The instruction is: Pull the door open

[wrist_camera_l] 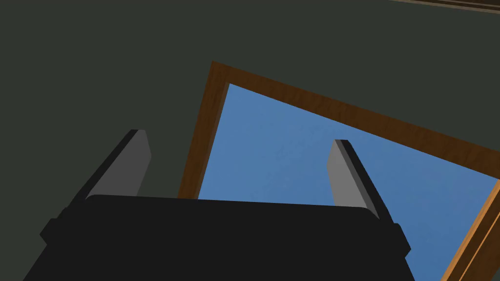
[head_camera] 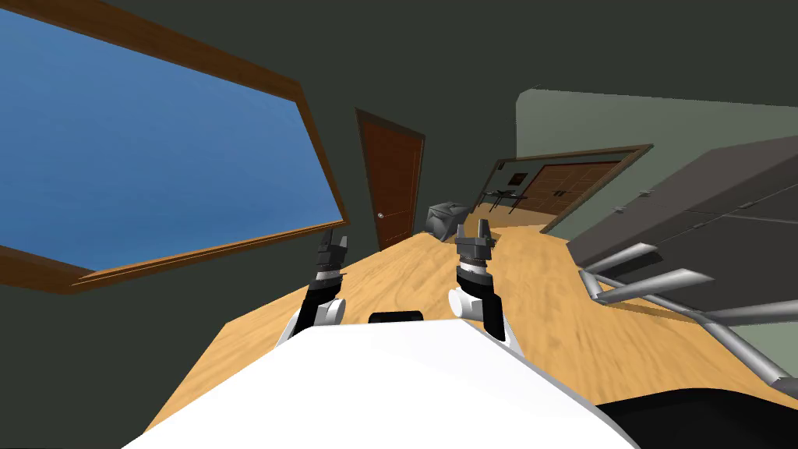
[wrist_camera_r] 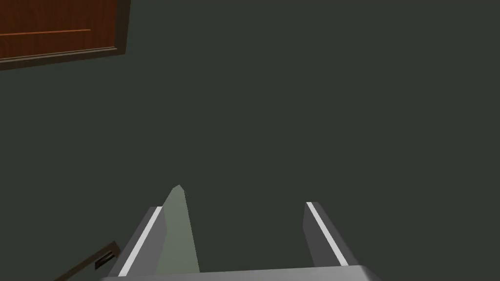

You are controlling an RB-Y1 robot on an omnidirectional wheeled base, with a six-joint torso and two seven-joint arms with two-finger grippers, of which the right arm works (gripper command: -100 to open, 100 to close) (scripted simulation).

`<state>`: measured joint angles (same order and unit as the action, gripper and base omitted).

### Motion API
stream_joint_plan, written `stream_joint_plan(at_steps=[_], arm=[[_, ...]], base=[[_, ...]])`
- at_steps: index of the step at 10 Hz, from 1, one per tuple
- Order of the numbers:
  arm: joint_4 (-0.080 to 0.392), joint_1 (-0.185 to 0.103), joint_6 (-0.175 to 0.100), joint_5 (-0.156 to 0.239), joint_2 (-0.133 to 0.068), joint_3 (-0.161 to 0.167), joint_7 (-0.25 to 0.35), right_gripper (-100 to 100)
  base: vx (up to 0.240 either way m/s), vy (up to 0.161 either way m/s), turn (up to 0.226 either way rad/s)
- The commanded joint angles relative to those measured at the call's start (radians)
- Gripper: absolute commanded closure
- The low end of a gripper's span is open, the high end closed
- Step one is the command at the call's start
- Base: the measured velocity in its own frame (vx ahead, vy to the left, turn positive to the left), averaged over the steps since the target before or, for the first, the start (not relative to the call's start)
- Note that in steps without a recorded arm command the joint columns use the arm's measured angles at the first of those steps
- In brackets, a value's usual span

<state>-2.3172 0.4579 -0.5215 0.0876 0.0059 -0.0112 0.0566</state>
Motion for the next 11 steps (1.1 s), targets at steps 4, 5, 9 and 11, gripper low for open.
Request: stream_joint_plan(at_steps=[4,5,9,11], arm=[[0.097,-0.028,-0.023,0.047,-0.028,-0.013,0.067,-100],[0.112,-0.033,-0.026,0.055,-0.031,-0.015,0.077,-100],[0.192,-0.056,-0.045,0.094,-0.048,-0.025,0.132,-100],[0.229,-0.067,-0.053,0.112,-0.055,-0.03,0.157,-100]], base=[[0.101,-0.023,0.241],[0.102,-0.017,0.166],[0.09,-0.021,0.201],[0.069,-0.027,0.182]])
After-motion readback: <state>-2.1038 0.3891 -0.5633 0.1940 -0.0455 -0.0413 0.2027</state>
